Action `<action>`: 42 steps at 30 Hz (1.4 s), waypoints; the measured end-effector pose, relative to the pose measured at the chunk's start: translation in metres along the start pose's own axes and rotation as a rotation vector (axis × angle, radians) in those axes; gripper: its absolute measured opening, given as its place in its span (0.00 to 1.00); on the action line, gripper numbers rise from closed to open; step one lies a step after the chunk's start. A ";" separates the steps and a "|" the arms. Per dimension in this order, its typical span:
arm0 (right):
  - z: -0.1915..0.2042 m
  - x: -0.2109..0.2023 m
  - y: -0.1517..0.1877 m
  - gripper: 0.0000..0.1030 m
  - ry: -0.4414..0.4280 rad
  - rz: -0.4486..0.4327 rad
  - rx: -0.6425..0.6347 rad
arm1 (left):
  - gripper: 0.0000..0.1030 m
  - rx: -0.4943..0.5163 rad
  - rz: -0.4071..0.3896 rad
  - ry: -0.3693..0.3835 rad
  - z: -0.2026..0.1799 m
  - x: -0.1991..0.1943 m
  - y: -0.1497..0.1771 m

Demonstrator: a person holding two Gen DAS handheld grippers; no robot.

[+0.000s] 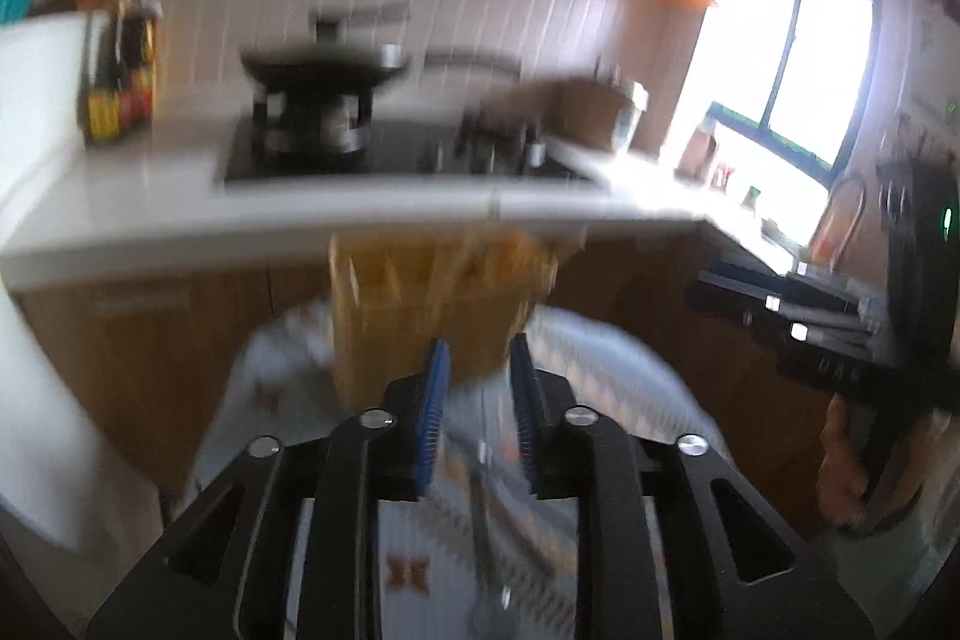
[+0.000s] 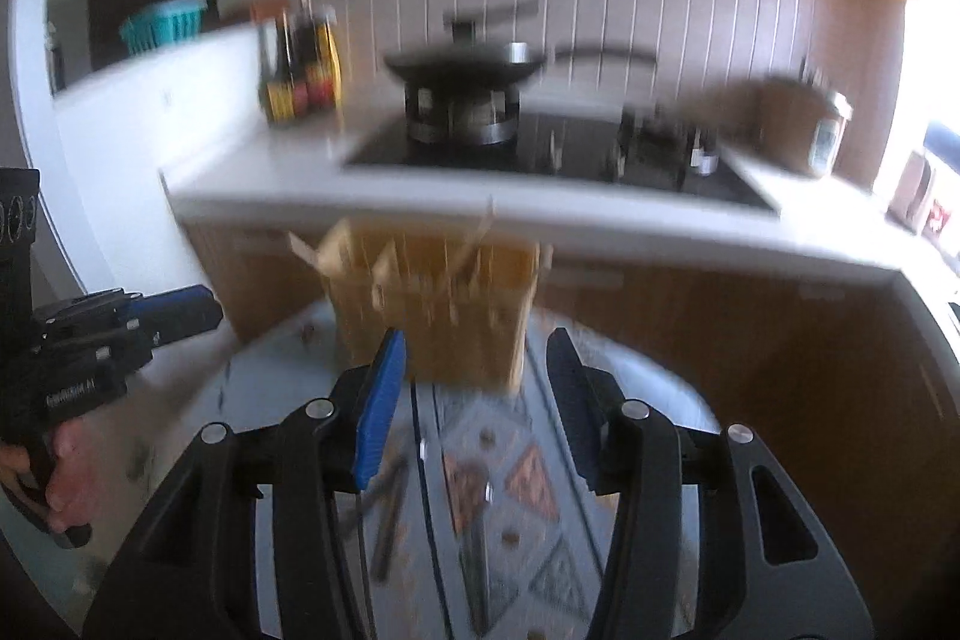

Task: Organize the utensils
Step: 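Open both tools to release the chopsticks into the caddy, then grasp a clear spoon with the left tool while the right tool grasps another clear spoon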

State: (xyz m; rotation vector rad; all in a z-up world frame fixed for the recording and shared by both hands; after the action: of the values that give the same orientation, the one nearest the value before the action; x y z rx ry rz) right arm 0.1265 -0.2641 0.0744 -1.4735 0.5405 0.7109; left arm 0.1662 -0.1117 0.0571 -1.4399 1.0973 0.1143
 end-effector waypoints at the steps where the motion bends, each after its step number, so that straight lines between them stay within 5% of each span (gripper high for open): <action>1: 0.000 0.011 0.008 0.44 -0.019 0.051 0.013 | 0.28 0.001 0.052 0.001 0.001 0.011 0.011; 7: -0.006 0.078 0.057 0.44 -0.069 0.290 0.083 | 0.29 0.022 0.337 0.003 0.008 0.085 0.084; 15: -0.017 0.148 0.115 0.44 -0.148 0.538 0.174 | 0.29 0.091 0.574 -0.012 0.006 0.135 0.138; 27: 0.002 0.181 0.137 0.44 -0.123 0.638 0.107 | 0.29 0.185 0.664 -0.087 -0.001 0.156 0.143; 30: 0.010 0.186 0.142 0.37 -0.101 0.661 0.071 | 0.28 0.219 0.675 -0.130 -0.005 0.160 0.144; 34: 0.018 0.192 0.144 0.36 -0.074 0.671 0.031 | 0.16 0.256 0.667 -0.186 -0.007 0.164 0.144; 42: 0.034 0.199 0.145 0.11 -0.074 0.657 0.009 | 0.10 0.177 0.622 -0.182 0.006 0.158 0.141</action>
State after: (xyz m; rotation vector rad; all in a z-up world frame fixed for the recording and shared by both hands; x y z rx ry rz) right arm 0.1567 -0.2162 -0.1682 -1.2496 0.9853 1.2640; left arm 0.1620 -0.1614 -0.1494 -0.8739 1.3329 0.5637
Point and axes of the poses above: each gripper's, at about its wrist camera, not at the fingertips, and x roughly the way its jaws point, z to its left, y to its underside, the point moved 10 cm from there along x, roughly the way its jaws point, and after that the axes turned 7 degrees about z, right-handed, at the moved point
